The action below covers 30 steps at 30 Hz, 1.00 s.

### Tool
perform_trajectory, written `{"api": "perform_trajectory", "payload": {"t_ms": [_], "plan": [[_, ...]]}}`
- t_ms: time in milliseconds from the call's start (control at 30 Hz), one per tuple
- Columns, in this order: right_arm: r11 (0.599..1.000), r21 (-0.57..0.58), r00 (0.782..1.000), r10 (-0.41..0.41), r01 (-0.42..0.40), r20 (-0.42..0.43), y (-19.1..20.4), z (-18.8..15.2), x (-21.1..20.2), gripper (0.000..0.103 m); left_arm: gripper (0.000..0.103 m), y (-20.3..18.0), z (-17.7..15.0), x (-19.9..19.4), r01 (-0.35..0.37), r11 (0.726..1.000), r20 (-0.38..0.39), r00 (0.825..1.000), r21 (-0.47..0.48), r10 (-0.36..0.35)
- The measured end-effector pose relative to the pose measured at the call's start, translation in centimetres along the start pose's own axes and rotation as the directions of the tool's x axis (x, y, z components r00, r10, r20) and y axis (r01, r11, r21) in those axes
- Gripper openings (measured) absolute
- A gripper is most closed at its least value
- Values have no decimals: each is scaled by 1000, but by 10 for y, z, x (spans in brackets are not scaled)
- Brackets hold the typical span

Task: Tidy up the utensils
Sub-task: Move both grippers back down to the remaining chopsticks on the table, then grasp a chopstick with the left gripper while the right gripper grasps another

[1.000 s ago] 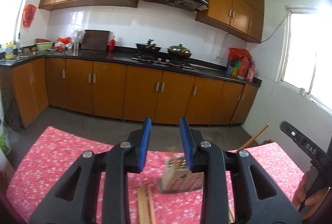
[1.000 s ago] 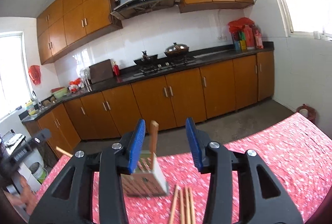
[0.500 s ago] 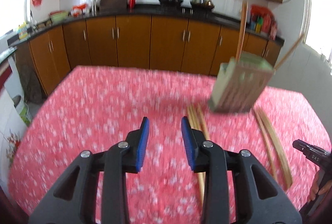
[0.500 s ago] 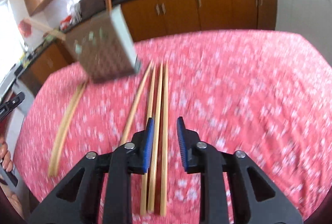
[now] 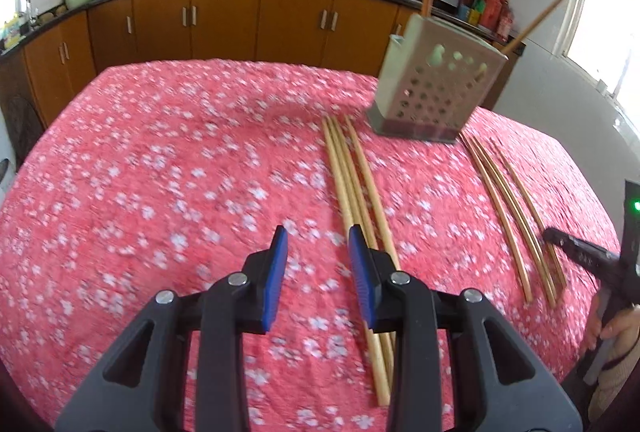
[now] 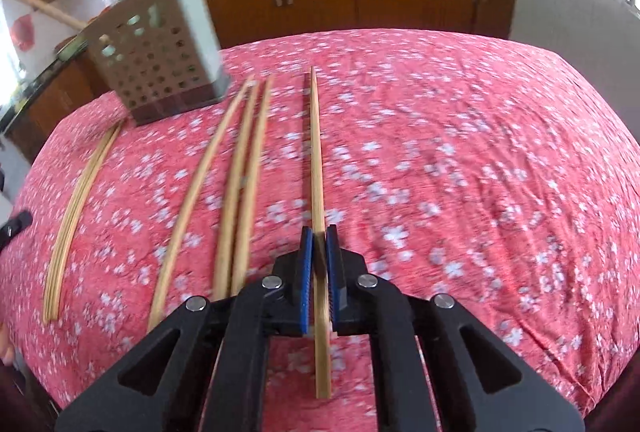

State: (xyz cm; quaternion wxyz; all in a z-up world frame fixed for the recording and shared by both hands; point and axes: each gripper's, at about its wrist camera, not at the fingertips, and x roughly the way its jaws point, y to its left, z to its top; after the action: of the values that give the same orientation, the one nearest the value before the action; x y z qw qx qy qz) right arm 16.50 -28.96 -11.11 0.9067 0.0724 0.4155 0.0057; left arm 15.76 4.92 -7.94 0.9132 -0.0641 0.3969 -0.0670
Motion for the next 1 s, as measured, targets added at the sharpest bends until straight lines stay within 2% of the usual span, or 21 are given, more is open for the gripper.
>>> {"api": "perform_trajectory", "payload": {"t_ms": [133, 367, 500, 733, 800, 867, 1000], "plan": [[1000, 27, 1000, -6, 6, 3, -10, 1, 1, 8, 24, -7, -8, 8, 41, 999, -41, 998, -12, -41], [1000, 19, 1000, -5, 5, 12, -12, -3, -2, 8, 18, -21, -16, 19, 25, 999, -92, 996, 42, -21], [1000, 13, 1000, -7, 7, 13, -12, -3, -3, 8, 18, -27, -18, 20, -24, 996, -79, 996, 91, 31], [1000, -14, 1000, -28, 28, 14, -7, -2, -2, 8, 15, -25, -22, 23, -66, 992, -89, 993, 111, 76], [1000, -10, 1000, -17, 18, 13, -6, -3, -2, 9, 14, -26, -22, 24, -70, 992, -85, 993, 107, 79], [1000, -13, 1000, -14, 14, 15, -5, -3, -2, 9, 8, -24, -20, 26, -86, 991, -80, 992, 105, 95], [1000, -22, 1000, -17, 17, 12, -8, 1, 1, 8, 8, -7, -6, 35, -123, 990, -81, 988, 69, 129]]}}
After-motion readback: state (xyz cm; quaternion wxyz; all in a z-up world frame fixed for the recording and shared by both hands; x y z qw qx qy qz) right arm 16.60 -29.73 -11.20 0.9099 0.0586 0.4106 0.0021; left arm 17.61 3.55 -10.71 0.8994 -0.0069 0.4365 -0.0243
